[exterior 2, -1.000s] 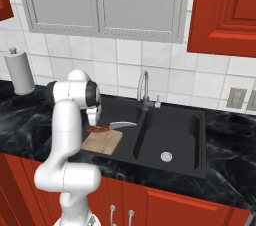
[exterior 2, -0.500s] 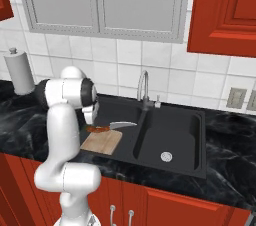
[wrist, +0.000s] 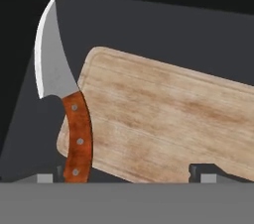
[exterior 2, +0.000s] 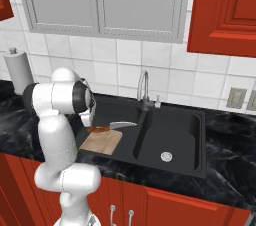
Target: Move the cutting board and knife to the sink. Then move spray from the shelves to the counter.
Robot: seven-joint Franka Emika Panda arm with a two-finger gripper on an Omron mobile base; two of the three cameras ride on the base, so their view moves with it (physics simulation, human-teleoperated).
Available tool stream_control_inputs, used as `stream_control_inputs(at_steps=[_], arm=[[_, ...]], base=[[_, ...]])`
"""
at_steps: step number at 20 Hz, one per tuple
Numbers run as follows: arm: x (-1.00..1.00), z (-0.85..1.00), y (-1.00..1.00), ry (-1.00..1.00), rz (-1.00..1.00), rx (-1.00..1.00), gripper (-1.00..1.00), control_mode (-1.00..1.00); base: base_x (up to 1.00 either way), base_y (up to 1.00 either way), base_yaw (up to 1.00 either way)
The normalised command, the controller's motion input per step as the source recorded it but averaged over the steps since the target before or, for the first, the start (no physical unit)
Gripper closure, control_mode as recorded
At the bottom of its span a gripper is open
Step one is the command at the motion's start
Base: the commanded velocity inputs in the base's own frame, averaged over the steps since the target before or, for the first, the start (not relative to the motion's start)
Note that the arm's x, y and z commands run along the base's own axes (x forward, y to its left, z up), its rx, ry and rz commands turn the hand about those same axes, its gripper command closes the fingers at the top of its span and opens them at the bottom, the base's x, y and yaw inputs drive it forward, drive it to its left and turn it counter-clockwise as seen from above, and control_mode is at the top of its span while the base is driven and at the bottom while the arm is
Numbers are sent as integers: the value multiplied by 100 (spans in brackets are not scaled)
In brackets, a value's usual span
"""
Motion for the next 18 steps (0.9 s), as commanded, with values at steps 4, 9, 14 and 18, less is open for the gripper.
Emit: stream_control_inputs(at_steps=[4,9,14,18], arm=[[-38,44,-8,-4,14,0,-100,-100],[-43,40,-8,-6,19,0,-100,-100],[-42,41,-10,-5,22,0,-100,-100],[-43,40,-10,-4,23,0,-100,-100]], base=[[0,0,0],[0,0,0],[0,0,0],[0,0,0]])
